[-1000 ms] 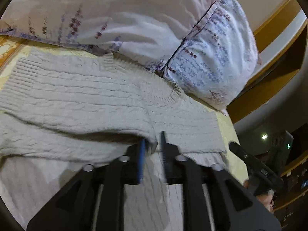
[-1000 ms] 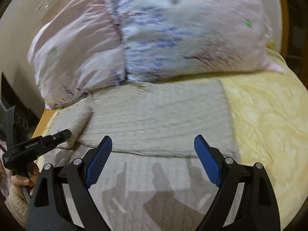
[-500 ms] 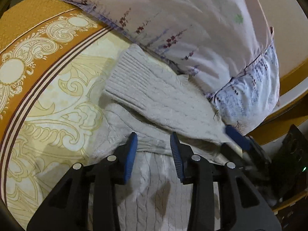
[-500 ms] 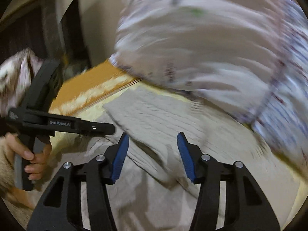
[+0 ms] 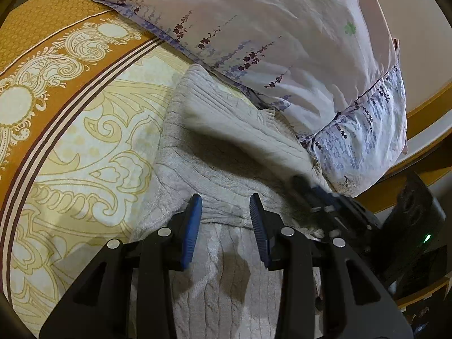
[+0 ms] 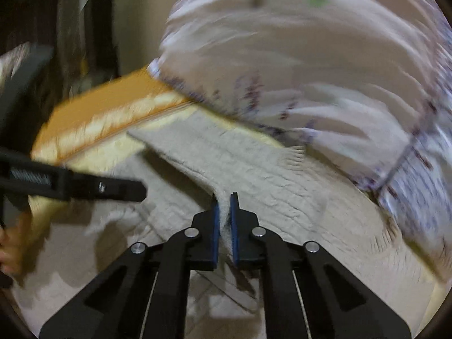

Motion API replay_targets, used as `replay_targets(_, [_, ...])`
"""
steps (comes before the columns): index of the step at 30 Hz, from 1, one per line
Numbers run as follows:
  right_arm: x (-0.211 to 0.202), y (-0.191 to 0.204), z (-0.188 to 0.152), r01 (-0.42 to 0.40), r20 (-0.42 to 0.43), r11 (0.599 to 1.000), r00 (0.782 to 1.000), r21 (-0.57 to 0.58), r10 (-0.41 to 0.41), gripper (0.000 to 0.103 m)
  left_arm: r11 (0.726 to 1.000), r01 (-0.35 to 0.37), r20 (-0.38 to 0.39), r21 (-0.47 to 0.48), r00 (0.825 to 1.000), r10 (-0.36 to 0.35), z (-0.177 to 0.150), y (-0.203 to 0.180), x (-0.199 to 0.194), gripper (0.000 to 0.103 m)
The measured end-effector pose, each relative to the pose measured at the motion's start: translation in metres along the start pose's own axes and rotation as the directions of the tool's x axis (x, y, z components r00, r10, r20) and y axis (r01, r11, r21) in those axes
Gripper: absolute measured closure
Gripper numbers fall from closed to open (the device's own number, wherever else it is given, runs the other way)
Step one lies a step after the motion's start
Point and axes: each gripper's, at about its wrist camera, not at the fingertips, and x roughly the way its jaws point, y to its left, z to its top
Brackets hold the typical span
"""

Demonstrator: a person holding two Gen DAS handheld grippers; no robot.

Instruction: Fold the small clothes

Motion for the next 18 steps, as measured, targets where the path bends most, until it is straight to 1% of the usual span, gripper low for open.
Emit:
replay_targets(1, [-0.009, -0.009, -0.002, 0.008, 0.022, 0.999, 1.000, 0.048, -0.009, 0.097, 1.000, 0.000, 0.000, 0.002, 1.000, 0.000, 0.000, 0.000, 0.000, 0.065])
replay_targets(2, [-0.022, -0.025, -0.007, 0.027, 0.054, 0.990, 0.998, 0.142, -0.035, 0.097, 1.000, 0.000, 0.001, 0.004, 1.000, 0.000, 0.000, 0.000, 0.000, 0.065])
replay_targets(3, [-0.037, -0.046, -0.016, 0.044, 0.080, 0.967, 0.995, 0.252, -0.066, 0.097, 1.000, 0.001, 0.001, 0.006, 1.000, -0.001, 0.000, 0.000, 0.000, 0.065])
replay_targets(4, [-0.043, -0.058, -0.023, 0.052, 0.087, 0.947, 0.993, 0.318, -0.084, 0.097, 1.000, 0.003, 0.000, 0.007, 1.000, -0.003, 0.000, 0.000, 0.000, 0.065])
replay_targets(5, [-0.058, -0.086, -0.043, 0.059, 0.088, 0.882, 0.990, 0.468, -0.112, 0.097, 1.000, 0.002, 0.000, 0.009, 1.000, -0.002, -0.001, 0.000, 0.000, 0.065])
replay_targets(6, [-0.063, -0.099, -0.056, 0.053, 0.079, 0.839, 0.990, 0.541, -0.113, 0.097, 1.000, 0.002, 0.000, 0.010, 1.000, -0.002, -0.001, 0.000, 0.000, 0.065])
replay_targets(7, [-0.067, -0.114, -0.071, 0.036, 0.065, 0.789, 0.993, 0.613, -0.095, 0.096, 1.000, 0.003, -0.001, 0.012, 1.000, -0.003, -0.001, 0.000, 0.000, 0.065])
replay_targets(8, [-0.066, -0.129, -0.089, 0.009, 0.042, 0.735, 0.998, 0.678, -0.051, 0.096, 1.000, 0.002, -0.001, 0.014, 1.000, -0.002, -0.001, -0.001, 0.000, 0.065])
replay_targets(10, [-0.060, -0.139, -0.110, 0.003, -0.015, 0.699, 1.000, 0.715, 0.010, 0.094, 1.000, -0.003, -0.001, 0.023, 1.000, 0.003, -0.001, -0.002, 0.001, 0.065])
replay_targets(11, [-0.058, -0.141, -0.114, 0.010, -0.025, 0.696, 1.000, 0.718, 0.012, 0.092, 1.000, -0.006, -0.002, 0.028, 1.000, 0.006, -0.001, -0.002, 0.001, 0.065])
replay_targets(12, [-0.058, -0.143, -0.116, 0.016, -0.032, 0.696, 0.999, 0.718, 0.010, 0.087, 0.999, -0.007, -0.003, 0.031, 1.000, 0.007, -0.001, -0.003, 0.001, 0.065])
replay_targets(13, [-0.058, -0.145, -0.117, 0.014, -0.028, 0.691, 1.000, 0.723, 0.008, 0.084, 0.999, -0.006, -0.004, 0.031, 1.000, 0.006, -0.001, -0.003, 0.001, 0.065])
replay_targets(16, [-0.061, -0.151, -0.113, 0.015, -0.013, 0.680, 1.000, 0.733, -0.008, 0.080, 1.000, 0.001, -0.004, 0.023, 1.000, -0.001, 0.000, -0.002, 0.001, 0.065])
replay_targets(18, [-0.061, -0.159, -0.112, 0.019, -0.009, 0.666, 1.000, 0.746, -0.019, 0.080, 1.000, 0.002, -0.005, 0.022, 1.000, -0.002, 0.000, -0.002, 0.001, 0.065])
